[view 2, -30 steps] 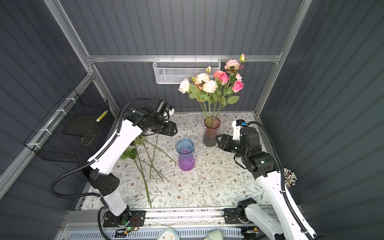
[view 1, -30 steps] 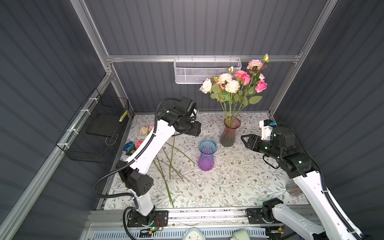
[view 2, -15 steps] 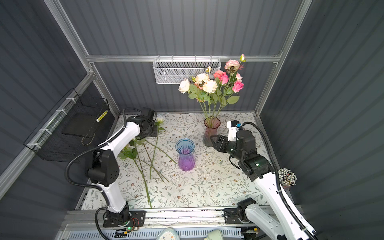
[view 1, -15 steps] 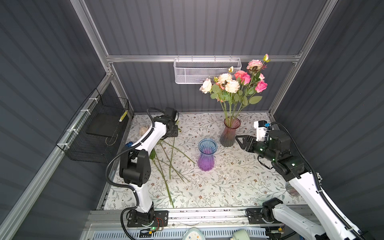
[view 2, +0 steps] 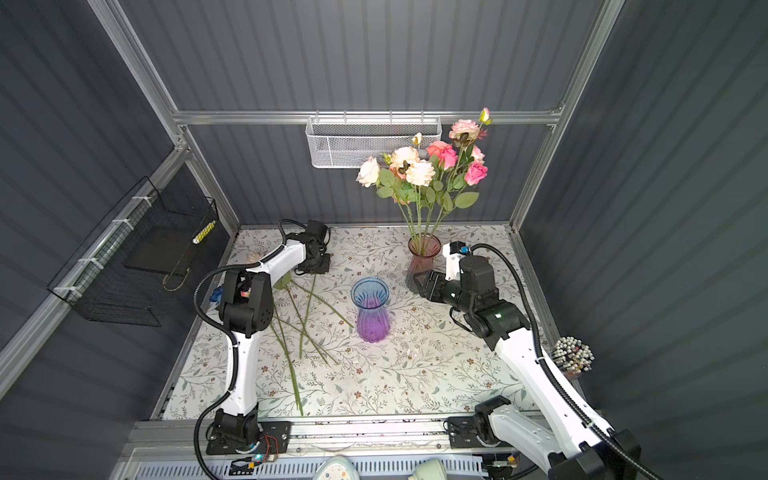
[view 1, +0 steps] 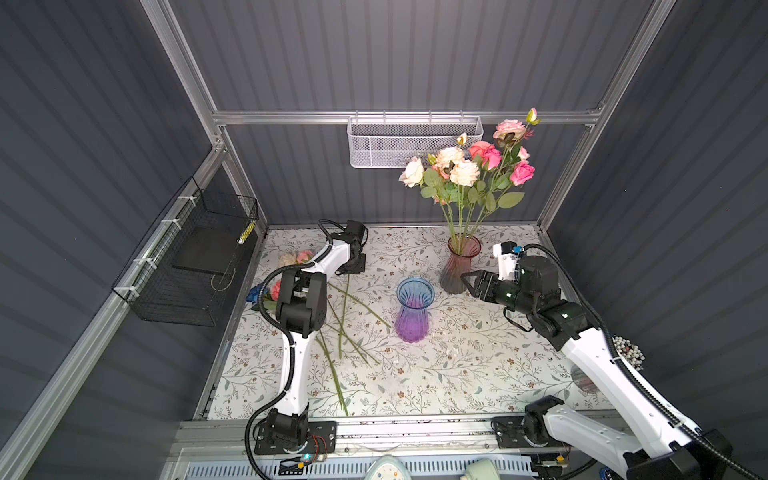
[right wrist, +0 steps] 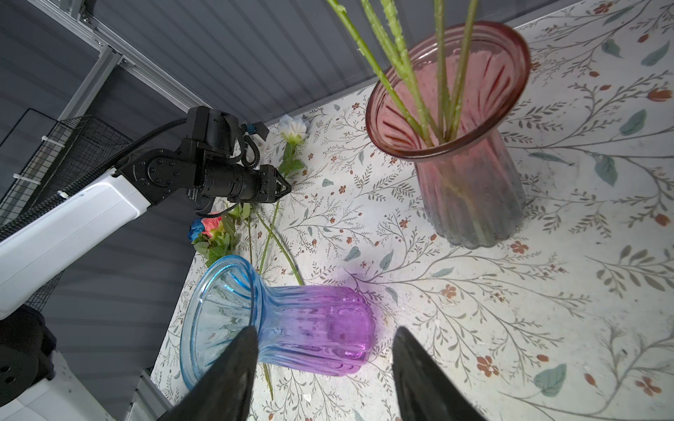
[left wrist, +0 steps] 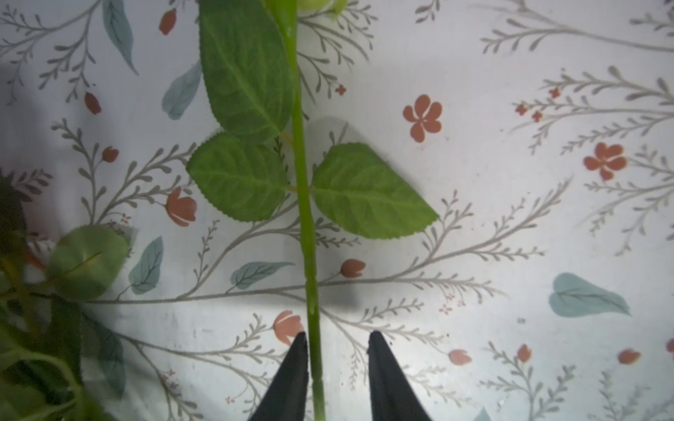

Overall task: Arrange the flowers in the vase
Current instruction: 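Lower the left gripper to the loose roses and grasp a stem, then lift the white rose high with the left gripper over the blue-purple vase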

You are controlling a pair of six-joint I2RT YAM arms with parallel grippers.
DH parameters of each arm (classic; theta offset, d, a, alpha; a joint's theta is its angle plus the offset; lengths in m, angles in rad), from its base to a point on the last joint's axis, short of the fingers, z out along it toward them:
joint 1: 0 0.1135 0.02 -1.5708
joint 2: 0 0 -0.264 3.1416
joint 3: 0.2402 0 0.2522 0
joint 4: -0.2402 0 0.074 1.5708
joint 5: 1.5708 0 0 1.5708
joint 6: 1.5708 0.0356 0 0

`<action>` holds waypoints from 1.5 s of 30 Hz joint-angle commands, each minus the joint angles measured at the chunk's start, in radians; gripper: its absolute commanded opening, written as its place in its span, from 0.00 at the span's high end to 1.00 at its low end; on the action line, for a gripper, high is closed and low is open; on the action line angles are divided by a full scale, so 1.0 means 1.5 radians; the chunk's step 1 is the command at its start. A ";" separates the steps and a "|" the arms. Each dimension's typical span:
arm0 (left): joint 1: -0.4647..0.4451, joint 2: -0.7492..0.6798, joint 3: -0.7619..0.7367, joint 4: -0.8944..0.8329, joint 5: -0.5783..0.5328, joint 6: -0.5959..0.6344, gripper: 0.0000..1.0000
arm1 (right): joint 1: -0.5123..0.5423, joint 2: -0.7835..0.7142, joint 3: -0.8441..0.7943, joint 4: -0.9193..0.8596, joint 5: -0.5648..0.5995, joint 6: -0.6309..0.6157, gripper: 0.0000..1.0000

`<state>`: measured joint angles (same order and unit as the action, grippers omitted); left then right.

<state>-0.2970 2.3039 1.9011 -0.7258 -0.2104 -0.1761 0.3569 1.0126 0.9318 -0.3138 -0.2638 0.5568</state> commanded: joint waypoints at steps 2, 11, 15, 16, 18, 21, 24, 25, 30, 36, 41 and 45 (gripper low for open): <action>0.006 0.011 0.021 -0.011 0.011 0.011 0.85 | 0.003 0.010 0.010 0.013 -0.006 -0.013 0.39; 0.011 -0.053 0.031 0.017 0.107 -0.012 0.97 | 0.004 0.015 0.031 0.003 -0.017 -0.017 0.40; 0.012 -0.108 0.050 0.035 0.126 -0.017 1.00 | 0.005 -0.004 0.034 -0.005 -0.015 -0.021 0.40; 0.012 -0.126 0.050 0.043 0.133 -0.022 1.00 | 0.006 -0.008 0.031 -0.003 -0.018 -0.020 0.39; 0.012 -0.168 0.044 0.064 0.156 -0.029 1.00 | 0.007 -0.019 0.021 0.010 -0.031 -0.019 0.40; 0.012 -0.233 0.028 0.098 0.192 -0.047 0.99 | 0.008 -0.033 0.000 0.044 -0.070 -0.017 0.39; 0.012 -0.295 0.008 0.133 0.231 -0.064 0.99 | 0.007 -0.044 -0.017 0.068 -0.088 -0.020 0.38; 0.012 -0.316 -0.008 0.154 0.248 -0.067 0.99 | 0.008 -0.048 -0.025 0.079 -0.092 -0.019 0.38; 0.012 -0.460 -0.134 0.321 0.296 -0.105 1.00 | 0.007 -0.071 -0.057 0.105 -0.103 -0.012 0.38; 0.012 -0.574 -0.215 0.418 0.330 -0.133 1.00 | 0.008 -0.093 -0.072 0.101 -0.090 -0.004 0.38; 0.008 -0.617 -0.252 0.472 0.423 -0.177 1.00 | 0.008 -0.099 -0.073 0.101 -0.086 -0.001 0.38; -0.030 -0.665 -0.284 0.545 0.448 -0.172 1.00 | 0.008 -0.099 -0.073 0.100 -0.089 -0.002 0.38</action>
<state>-0.3050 1.3575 1.4982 -0.0322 0.3813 -0.4160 0.3630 0.8722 0.8356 -0.1799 -0.3931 0.5503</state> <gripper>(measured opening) 0.069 0.621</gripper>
